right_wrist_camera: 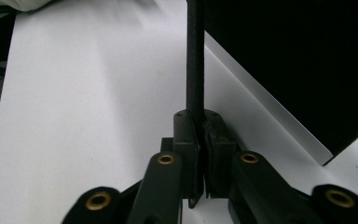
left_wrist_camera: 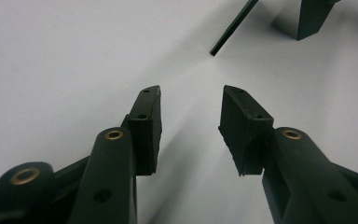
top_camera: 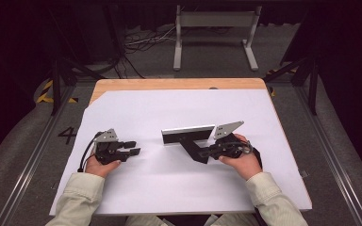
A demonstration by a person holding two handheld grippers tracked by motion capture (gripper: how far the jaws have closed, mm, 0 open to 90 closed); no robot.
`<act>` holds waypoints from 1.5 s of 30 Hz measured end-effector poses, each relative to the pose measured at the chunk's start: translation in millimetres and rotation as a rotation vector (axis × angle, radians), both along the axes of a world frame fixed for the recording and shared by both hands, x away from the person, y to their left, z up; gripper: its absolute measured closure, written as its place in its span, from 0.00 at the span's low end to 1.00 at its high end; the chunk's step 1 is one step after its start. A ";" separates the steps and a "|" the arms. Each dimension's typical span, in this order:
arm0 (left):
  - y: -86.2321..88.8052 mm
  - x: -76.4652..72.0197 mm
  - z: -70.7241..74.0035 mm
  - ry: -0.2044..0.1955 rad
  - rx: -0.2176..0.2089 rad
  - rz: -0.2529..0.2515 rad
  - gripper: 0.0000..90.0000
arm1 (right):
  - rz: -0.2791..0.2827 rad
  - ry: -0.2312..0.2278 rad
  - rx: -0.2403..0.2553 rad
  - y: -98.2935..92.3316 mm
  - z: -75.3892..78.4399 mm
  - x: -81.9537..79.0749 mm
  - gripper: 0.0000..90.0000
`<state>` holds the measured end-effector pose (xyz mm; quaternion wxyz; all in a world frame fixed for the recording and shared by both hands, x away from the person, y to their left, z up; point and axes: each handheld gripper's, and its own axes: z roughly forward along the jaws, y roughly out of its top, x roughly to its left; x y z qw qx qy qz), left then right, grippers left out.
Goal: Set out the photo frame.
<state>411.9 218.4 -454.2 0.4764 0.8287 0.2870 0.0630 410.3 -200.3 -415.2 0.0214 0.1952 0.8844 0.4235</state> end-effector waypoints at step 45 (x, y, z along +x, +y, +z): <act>-103.7 37.7 1.3 -0.053 0.175 -0.003 1.00 | -0.227 -0.120 0.046 -86.2 36.5 -35.4 0.89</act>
